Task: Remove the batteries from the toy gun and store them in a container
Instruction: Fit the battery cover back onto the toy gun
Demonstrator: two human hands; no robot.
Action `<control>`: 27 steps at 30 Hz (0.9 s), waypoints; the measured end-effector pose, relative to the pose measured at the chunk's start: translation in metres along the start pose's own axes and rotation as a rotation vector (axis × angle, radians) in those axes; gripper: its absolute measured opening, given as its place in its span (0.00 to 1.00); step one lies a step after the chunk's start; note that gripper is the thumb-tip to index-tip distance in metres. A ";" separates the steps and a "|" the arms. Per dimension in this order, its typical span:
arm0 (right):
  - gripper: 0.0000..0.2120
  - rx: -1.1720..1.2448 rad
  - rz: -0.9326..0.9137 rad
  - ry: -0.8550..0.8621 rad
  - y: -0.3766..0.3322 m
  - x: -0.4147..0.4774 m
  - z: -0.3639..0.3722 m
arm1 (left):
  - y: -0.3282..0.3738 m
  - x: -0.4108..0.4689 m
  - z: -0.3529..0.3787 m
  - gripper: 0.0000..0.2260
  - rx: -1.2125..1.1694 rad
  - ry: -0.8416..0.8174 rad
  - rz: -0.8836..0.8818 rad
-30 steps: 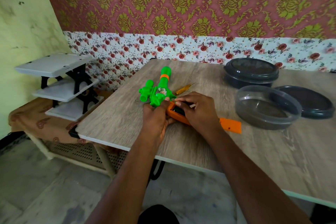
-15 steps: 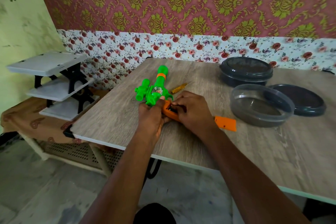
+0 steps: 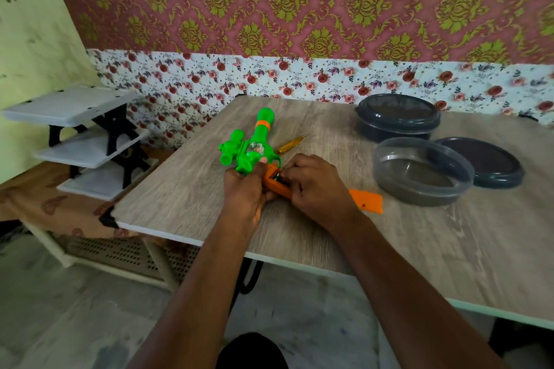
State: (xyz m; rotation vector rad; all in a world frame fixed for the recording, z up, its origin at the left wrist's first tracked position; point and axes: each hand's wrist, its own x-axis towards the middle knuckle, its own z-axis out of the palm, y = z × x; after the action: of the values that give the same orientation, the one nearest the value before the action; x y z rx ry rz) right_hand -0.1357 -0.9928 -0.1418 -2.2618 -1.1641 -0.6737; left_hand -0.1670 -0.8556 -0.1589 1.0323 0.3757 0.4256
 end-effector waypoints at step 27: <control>0.11 -0.113 0.589 -0.214 0.019 -0.070 -0.062 | -0.001 0.004 -0.003 0.18 -0.027 0.003 -0.017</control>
State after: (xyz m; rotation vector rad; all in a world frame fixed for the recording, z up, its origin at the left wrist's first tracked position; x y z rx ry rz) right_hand -0.1677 -1.0825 -0.1437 -2.6381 -0.4934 -0.2715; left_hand -0.1648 -0.8515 -0.1616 1.0023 0.3800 0.4162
